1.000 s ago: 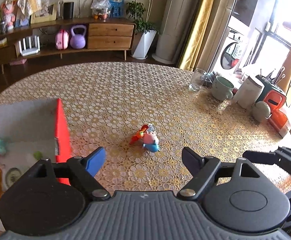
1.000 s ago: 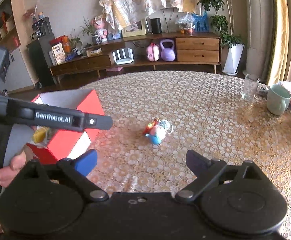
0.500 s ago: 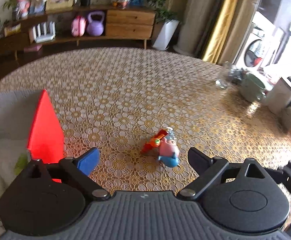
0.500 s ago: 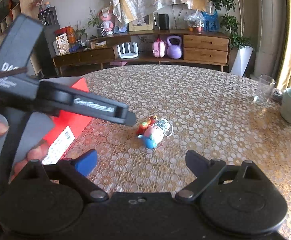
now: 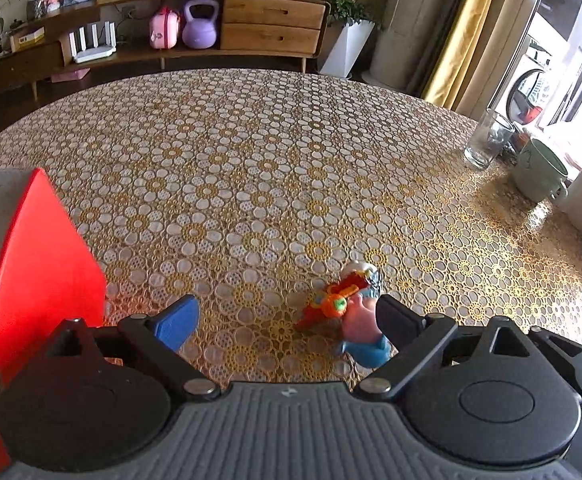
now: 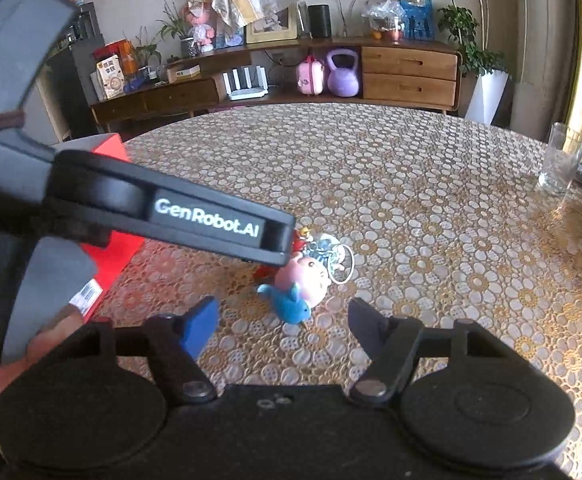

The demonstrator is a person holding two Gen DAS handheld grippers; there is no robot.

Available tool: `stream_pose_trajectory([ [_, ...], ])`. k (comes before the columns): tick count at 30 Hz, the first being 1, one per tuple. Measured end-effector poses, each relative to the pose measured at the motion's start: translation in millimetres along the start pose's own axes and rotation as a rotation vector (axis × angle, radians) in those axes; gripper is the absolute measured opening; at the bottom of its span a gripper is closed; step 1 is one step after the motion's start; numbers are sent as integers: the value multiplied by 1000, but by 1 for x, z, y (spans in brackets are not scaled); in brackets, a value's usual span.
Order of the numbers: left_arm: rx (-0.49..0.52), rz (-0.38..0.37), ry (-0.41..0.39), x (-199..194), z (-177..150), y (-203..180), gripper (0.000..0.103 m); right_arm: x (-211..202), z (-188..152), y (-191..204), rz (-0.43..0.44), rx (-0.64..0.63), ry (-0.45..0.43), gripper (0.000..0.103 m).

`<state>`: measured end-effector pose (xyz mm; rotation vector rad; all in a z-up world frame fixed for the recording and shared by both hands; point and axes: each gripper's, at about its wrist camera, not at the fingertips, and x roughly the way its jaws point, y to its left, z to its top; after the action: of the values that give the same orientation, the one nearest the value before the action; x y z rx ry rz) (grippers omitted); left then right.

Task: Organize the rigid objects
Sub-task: 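Grasp the pink pig figure with the blue fish using the right tool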

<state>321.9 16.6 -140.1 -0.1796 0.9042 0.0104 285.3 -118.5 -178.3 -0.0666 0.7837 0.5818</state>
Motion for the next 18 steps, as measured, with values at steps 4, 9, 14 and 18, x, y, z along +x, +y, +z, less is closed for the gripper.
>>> stream_pose_trajectory([
  [4,4,4,-3,7,3,0,95,7,-1,-5,5,34,-3,59],
  [9,-9,-28,-7,12,2,4,79,15,-1,-6,6,62,-6,52],
  [14,-23,-66,-11,14,4,8,59,22,0,-12,16,95,-2,48],
  [18,-41,-82,1,19,5,11,47,27,3,-14,16,112,-3,48],
])
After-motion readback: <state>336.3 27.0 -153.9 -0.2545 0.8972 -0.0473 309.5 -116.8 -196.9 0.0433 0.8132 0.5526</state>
